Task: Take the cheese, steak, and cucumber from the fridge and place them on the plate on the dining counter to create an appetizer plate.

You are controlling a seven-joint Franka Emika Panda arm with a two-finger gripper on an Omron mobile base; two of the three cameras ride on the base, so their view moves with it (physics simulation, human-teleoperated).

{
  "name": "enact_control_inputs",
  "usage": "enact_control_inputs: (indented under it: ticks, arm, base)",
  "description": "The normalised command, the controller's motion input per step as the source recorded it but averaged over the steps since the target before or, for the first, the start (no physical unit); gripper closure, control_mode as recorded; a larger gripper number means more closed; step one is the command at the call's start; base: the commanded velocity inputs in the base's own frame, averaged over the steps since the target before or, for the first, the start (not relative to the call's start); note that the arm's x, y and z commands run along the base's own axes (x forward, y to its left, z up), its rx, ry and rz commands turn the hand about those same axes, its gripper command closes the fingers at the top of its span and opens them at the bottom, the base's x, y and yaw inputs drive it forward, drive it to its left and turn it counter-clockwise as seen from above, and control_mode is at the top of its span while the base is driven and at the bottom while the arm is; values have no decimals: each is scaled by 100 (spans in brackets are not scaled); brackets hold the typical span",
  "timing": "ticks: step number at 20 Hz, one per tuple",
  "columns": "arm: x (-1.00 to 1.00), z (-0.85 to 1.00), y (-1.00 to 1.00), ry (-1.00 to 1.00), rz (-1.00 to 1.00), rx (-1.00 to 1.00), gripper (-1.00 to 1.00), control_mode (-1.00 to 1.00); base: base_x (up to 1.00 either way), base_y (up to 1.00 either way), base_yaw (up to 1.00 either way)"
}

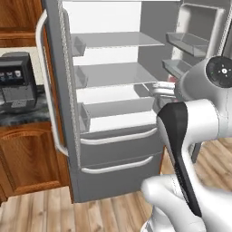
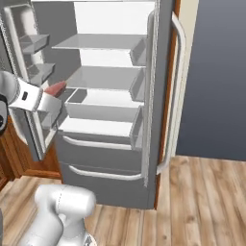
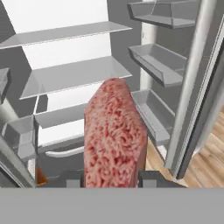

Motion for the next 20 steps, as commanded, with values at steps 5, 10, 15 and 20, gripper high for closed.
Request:
enact_control_inputs:
  ticks: [5,10,15,20]
  arm:
    - [0,0,0,0,0,0,100,100]
    - [0,0,0,0,0,0,100,100]
    - [0,0,0,0,0,0,100,100]
    - [0,0,0,0,0,0,100,100]
  base:
    - [-100,-26,-15]
    - [-89,-52,-40]
    - [-21,-78,-52]
    - [5,-78,-60]
